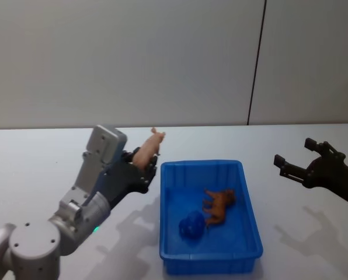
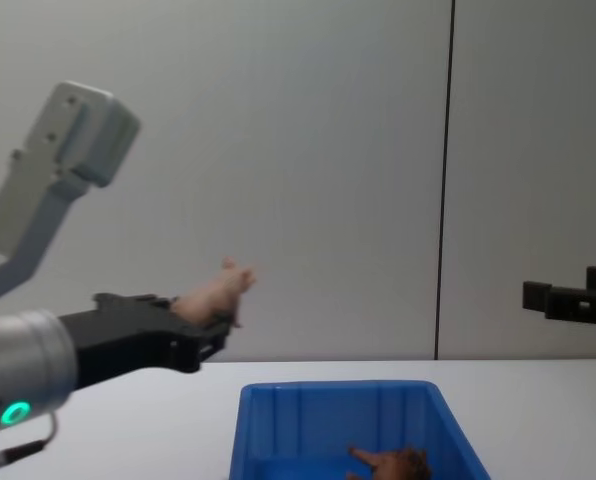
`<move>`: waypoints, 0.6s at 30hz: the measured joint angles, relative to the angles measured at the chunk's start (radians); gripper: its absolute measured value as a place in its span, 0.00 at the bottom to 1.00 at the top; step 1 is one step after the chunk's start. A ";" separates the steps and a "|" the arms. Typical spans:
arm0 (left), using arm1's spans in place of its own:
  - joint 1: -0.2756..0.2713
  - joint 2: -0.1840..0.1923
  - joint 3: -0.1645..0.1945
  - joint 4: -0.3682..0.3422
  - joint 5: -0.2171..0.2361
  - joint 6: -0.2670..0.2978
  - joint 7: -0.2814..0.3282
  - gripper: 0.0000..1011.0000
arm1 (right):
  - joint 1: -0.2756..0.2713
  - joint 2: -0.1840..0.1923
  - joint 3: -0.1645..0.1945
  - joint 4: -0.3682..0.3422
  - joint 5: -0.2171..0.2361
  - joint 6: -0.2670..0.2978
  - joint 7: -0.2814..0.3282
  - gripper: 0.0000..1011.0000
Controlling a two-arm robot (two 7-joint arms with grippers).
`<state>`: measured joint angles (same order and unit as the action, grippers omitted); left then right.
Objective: Pick up the two dolls from the table and place them into the box.
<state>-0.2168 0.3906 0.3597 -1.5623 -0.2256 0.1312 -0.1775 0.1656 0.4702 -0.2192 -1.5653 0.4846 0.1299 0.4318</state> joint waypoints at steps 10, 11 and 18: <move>-0.041 -0.064 0.038 0.059 0.023 -0.008 -0.051 0.39 | 0.000 0.000 0.000 0.000 0.000 0.000 0.000 0.99; -0.042 -0.067 0.040 0.062 0.024 -0.009 -0.053 0.39 | 0.000 0.000 0.000 0.000 0.000 0.000 0.000 0.99; -0.062 -0.102 0.062 0.096 0.033 -0.012 -0.082 0.42 | 0.000 0.000 0.000 0.000 0.000 0.000 0.000 0.99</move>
<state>-0.2788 0.2889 0.4213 -1.4661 -0.1925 0.1192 -0.2592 0.1656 0.4702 -0.2192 -1.5653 0.4846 0.1299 0.4317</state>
